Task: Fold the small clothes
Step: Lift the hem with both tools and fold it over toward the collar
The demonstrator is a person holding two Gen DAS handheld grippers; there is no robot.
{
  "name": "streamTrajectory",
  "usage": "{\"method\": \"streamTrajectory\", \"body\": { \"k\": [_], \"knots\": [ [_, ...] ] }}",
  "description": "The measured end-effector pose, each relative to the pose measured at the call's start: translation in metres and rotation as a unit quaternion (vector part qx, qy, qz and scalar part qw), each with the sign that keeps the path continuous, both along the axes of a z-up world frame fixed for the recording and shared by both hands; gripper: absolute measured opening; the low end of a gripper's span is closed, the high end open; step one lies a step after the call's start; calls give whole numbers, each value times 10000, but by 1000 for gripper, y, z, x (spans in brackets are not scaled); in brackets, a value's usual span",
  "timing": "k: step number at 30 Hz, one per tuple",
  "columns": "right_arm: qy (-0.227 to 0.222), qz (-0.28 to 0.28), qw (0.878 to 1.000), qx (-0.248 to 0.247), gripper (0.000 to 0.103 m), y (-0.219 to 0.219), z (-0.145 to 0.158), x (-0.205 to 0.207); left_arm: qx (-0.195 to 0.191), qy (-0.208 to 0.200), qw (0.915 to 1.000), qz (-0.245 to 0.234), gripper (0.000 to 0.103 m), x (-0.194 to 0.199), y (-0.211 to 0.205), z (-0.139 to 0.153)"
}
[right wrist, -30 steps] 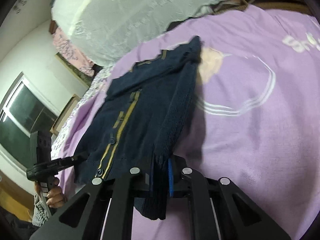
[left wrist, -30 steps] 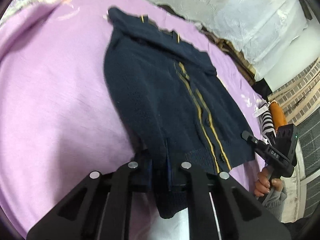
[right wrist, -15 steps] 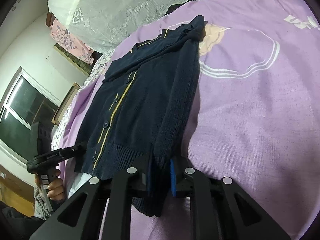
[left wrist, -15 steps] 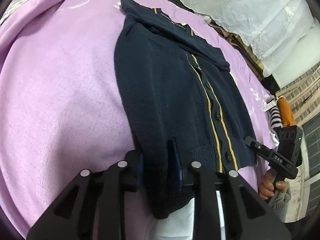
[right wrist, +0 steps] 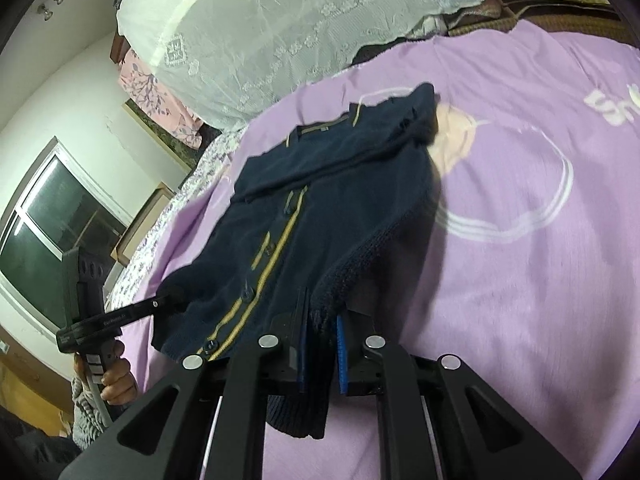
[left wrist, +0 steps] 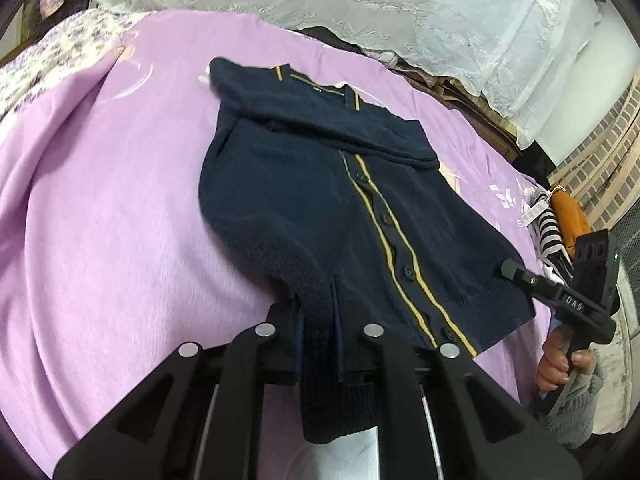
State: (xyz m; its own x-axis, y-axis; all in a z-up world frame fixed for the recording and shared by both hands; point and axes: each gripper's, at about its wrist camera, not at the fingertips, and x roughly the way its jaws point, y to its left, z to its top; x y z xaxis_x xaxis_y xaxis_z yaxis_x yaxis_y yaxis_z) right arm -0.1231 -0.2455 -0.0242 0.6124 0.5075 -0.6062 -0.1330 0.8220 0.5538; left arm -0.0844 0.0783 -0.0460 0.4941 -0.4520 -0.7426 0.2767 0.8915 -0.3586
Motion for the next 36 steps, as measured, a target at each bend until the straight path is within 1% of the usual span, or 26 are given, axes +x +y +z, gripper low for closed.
{"method": "streamTrajectory", "body": {
  "k": [4,14,20,31,36],
  "knots": [
    [-25,-88,9997,226,12,-4,10,15,12,-48,10000,10,10,10,-2,8],
    [-3,-376,9974,611,11,-9,26,52,77,-152,9999,7,11,45,-9,25],
    [54,-556,9944,901,11,-17,31,75,123,-208,9997,28,11,66,-13,34],
    [52,-743,9909,1124,11,-21,35,118,5,-237,9996,180,11,107,-12,46],
    [51,-800,9895,1204,11,-21,35,139,47,-234,9994,240,11,128,-15,49]
  ]
}}
